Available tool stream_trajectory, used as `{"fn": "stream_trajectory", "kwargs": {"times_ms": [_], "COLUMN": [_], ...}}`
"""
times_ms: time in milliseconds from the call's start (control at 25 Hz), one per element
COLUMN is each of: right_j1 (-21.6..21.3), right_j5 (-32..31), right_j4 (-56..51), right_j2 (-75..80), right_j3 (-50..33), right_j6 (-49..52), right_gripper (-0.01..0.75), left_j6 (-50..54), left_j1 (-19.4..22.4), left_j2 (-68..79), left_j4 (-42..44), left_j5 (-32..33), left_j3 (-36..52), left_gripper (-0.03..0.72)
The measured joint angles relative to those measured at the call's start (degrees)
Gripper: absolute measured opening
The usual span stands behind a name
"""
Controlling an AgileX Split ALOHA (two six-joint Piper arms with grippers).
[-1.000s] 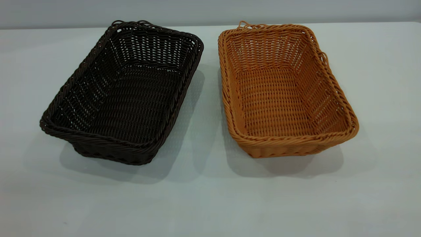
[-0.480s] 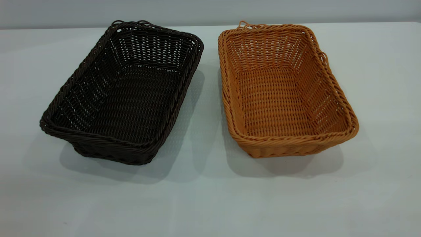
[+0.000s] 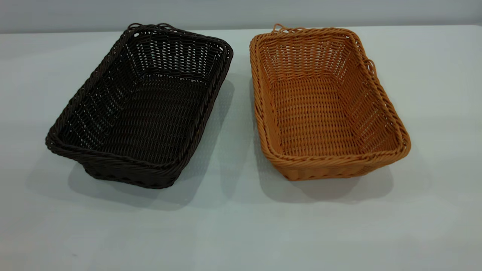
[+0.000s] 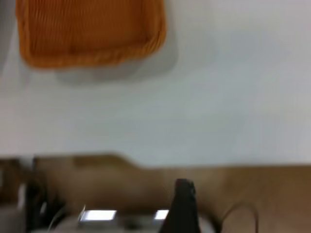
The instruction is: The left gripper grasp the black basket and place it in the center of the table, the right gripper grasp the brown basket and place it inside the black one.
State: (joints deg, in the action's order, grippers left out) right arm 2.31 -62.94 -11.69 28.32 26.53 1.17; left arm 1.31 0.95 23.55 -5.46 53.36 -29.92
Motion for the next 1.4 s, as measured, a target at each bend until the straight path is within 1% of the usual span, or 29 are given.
{"fn": "stream_trajectory", "kwargs": {"times_ms": [120, 240, 320, 400, 600, 680, 800, 840, 920, 1040, 1160, 1280, 1400], "right_j1": [0.0, 0.0, 0.0, 0.0, 0.0, 0.0, 0.0, 0.3, 1.5, 4.6, 7.5, 11.0, 13.5], "right_j5": [3.1, 9.6, 13.8, 16.4, 20.4, 21.0, 21.2, 21.2, 21.2, 21.4, 21.8, 22.3, 25.0], "right_j4": [-6.3, -13.9, -19.3, -24.0, -39.0, -46.4, -59.9, -65.8, -75.1, -87.5, -91.0, -91.6, -91.7], "right_j2": [8.3, 15.8, 20.8, 26.7, 40.8, 47.0, 55.8, 58.8, 64.0, 71.4, 78.4, 83.9, 88.4], "right_j3": [0.1, 0.4, 0.5, 0.5, 0.5, 0.5, 0.7, 0.8, 1.1, 1.5, 3.7, 6.4, 9.3], "right_j6": [-4.5, -8.5, -11.1, -13.4, -20.7, -24.0, -29.1, -30.9, -33.9, -36.6, -35.2, -31.7, -27.0], "right_gripper": [0.575, 0.575, 0.575, 0.575, 0.575, 0.575, 0.575, 0.573, 0.563, 0.545, 0.532, 0.530, 0.530], "left_j6": [-3.7, -6.9, -9.6, -12.6, -20.0, -22.0, -23.6, -23.6, -23.8, -23.8, -23.8, -23.8, -23.7], "left_j1": [0.0, 0.0, 0.0, 0.0, 0.0, 0.0, 0.0, 0.0, 0.0, 0.0, 0.0, 0.0, 0.0], "left_j2": [10.4, 19.7, 25.0, 30.0, 39.2, 42.7, 47.2, 48.6, 50.9, 53.6, 55.0, 55.7, 56.2], "left_j4": [-0.2, -2.6, -5.0, -8.1, -14.3, -15.6, -16.6, -16.8, -17.0, -17.2, -17.3, -17.3, -17.3], "left_j5": [-4.6, -9.5, -13.1, -17.3, -24.5, -25.5, -26.0, -26.0, -26.1, -26.1, -26.2, -26.5, -26.4], "left_j3": [-0.9, -1.3, -1.5, -1.5, -1.6, -2.3, -5.0, -6.2, -8.7, -11.5, -12.8, -13.1, -13.1], "left_gripper": [0.491, 0.531, 0.540, 0.542, 0.543, 0.543, 0.543, 0.543, 0.543, 0.543, 0.543, 0.543, 0.543]}}
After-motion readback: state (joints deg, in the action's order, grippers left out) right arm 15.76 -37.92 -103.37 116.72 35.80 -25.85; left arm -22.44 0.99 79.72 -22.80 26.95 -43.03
